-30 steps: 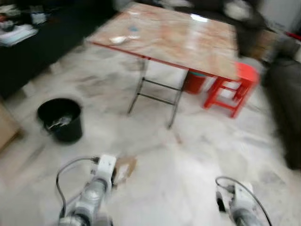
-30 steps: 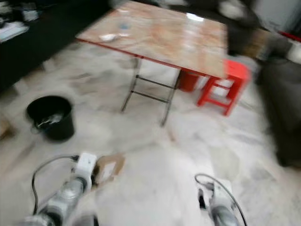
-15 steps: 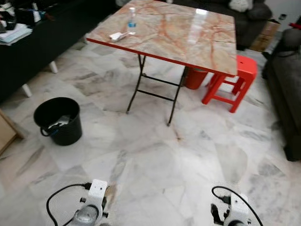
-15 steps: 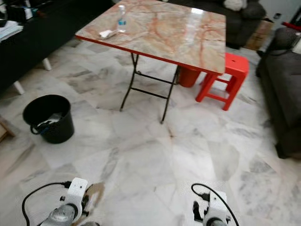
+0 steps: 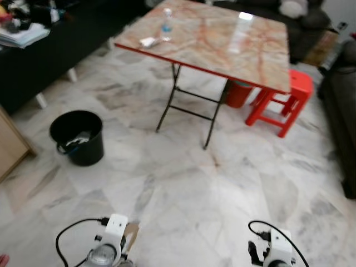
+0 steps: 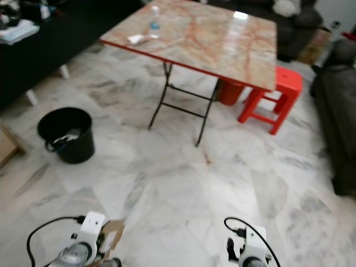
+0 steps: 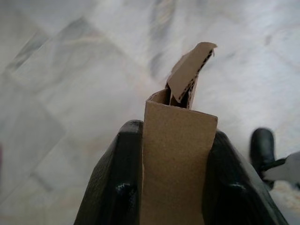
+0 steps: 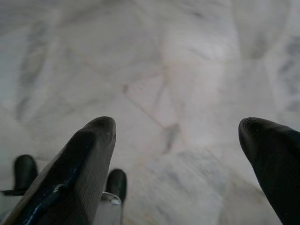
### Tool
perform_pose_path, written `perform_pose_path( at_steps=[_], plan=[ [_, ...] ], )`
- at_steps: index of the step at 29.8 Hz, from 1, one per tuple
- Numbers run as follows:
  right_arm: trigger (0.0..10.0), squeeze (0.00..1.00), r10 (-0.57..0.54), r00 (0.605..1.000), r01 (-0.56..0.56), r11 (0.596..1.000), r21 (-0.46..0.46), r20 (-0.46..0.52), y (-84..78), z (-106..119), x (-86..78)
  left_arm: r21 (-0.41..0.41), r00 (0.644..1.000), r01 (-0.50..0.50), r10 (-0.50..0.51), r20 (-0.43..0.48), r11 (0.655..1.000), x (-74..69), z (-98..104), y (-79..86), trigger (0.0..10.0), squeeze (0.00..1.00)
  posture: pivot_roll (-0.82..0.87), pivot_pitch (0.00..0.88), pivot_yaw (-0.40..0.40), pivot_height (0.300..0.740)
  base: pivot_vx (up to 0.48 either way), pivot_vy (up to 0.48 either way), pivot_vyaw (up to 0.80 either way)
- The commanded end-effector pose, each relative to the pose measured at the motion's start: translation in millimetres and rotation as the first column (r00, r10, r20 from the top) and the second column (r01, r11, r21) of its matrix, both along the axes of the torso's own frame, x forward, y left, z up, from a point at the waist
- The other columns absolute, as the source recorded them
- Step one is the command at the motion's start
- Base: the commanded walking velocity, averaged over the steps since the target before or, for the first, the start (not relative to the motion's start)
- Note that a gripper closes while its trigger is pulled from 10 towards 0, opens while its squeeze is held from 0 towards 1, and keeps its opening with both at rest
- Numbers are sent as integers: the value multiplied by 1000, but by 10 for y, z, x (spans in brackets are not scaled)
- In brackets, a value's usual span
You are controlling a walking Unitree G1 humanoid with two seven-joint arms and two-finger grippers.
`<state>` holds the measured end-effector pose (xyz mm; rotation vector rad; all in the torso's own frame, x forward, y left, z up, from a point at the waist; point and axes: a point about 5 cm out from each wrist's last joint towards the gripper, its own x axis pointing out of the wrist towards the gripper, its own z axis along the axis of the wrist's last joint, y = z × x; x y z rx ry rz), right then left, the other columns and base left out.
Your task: Picking trash to rubbish bin
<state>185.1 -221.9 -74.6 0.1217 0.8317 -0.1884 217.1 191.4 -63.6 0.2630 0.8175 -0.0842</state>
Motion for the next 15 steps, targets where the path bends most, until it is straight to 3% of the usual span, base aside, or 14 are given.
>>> perform_pose_path(
  at_steps=[1,2,12,15],
  plan=[
    [10000,0,-24,999,24,1000,-5,-27,-62,-32,-90,-1,1000,1,-1,-23,1000,-35,-32,-46,10000,0,49,119,-151,740,0,0,794],
    [10000,0,-24,999,24,1000,-5,-27,-62,-32,-90,-1,1000,1,-1,-23,1000,-35,-32,-46,10000,0,49,119,-151,740,0,0,794],
    [10000,0,-31,999,31,1000,3,-29,-65,-33,-93,-3,1000,-6,6,-22,1000,-38,-34,-48,10000,0,50,122,-152,740,0,0,0],
    [10000,0,-10,999,9,1000,-9,-31,-65,-33,-95,-2,1000,-9,9,-24,1000,-45,-38,-47,10000,0,50,123,-153,740,249,0,0]
  ],
)
